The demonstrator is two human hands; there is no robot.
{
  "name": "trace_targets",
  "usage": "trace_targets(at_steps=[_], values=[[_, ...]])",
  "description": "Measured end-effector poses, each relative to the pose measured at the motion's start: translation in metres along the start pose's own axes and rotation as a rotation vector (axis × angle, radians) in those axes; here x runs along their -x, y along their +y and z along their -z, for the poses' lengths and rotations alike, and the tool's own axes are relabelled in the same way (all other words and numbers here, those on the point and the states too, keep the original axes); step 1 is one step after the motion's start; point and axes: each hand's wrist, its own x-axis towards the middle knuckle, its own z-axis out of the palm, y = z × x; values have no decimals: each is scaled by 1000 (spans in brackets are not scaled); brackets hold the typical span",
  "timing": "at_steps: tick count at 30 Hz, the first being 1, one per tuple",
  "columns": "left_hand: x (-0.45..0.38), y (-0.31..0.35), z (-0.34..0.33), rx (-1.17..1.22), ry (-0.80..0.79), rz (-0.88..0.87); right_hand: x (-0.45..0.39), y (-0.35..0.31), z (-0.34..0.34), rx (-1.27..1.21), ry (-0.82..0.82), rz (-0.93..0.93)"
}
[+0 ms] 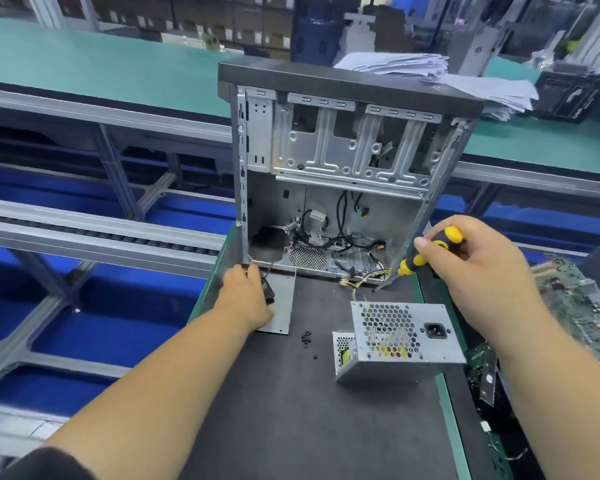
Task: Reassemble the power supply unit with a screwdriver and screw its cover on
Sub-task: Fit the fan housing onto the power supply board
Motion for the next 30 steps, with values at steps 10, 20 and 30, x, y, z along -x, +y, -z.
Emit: trace_targets(at_steps=[10,20,30], values=[[-22,-9,1,-148,-68,49,-5,14,7,167,-2,268],[27,-4,21,-205,214,-62,-26,70,-22,538,-894,26],[124,27,48,575,353,57,17,68,-12,689,-696,242]])
